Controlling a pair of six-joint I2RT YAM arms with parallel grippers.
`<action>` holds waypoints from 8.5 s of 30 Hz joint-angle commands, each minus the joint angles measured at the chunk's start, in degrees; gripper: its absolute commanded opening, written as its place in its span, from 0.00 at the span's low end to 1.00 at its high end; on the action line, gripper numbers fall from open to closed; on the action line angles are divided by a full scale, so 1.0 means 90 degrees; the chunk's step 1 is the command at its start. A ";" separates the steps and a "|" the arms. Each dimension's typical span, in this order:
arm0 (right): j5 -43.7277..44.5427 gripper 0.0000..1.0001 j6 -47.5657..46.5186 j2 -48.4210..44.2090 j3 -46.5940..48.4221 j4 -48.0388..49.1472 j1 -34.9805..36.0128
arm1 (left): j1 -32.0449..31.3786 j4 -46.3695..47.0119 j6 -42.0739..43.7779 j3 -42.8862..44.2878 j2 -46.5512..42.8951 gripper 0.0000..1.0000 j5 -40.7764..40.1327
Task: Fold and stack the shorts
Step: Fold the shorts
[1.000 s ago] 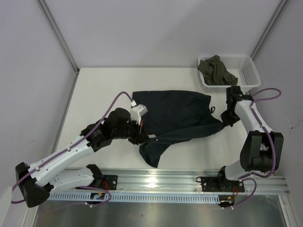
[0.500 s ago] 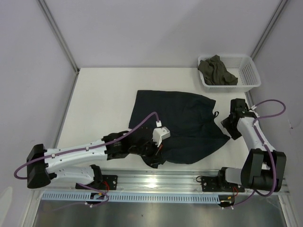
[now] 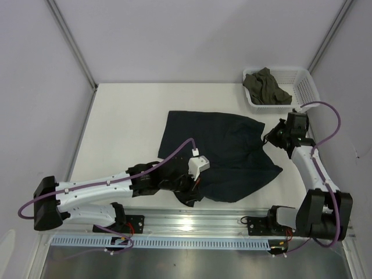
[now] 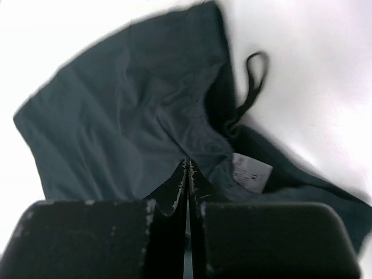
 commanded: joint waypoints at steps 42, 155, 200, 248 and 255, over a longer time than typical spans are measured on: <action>0.0675 0.06 0.0443 0.4083 0.1309 0.0533 0.0347 | 0.1918 -0.0968 0.0643 0.1639 -0.0237 0.00 -0.0321; 0.1114 0.00 0.3430 0.1376 0.2744 -0.4028 -0.0786 | 0.5151 -0.0576 0.1073 0.4995 0.2856 0.00 -0.0789; 0.1983 0.68 0.2709 0.4395 0.4699 -0.2828 -0.0766 | 0.5805 0.0360 0.1365 0.6738 0.5810 0.11 0.0099; 0.0059 0.69 -0.0095 0.2236 0.1837 0.0670 -0.0659 | 0.3784 -0.0010 0.4793 0.5690 0.6433 0.58 -0.1140; 0.0001 0.69 -0.0095 0.2158 0.1817 0.0689 -0.0669 | 0.3784 -0.0518 0.4774 0.6306 0.6941 0.52 -0.1160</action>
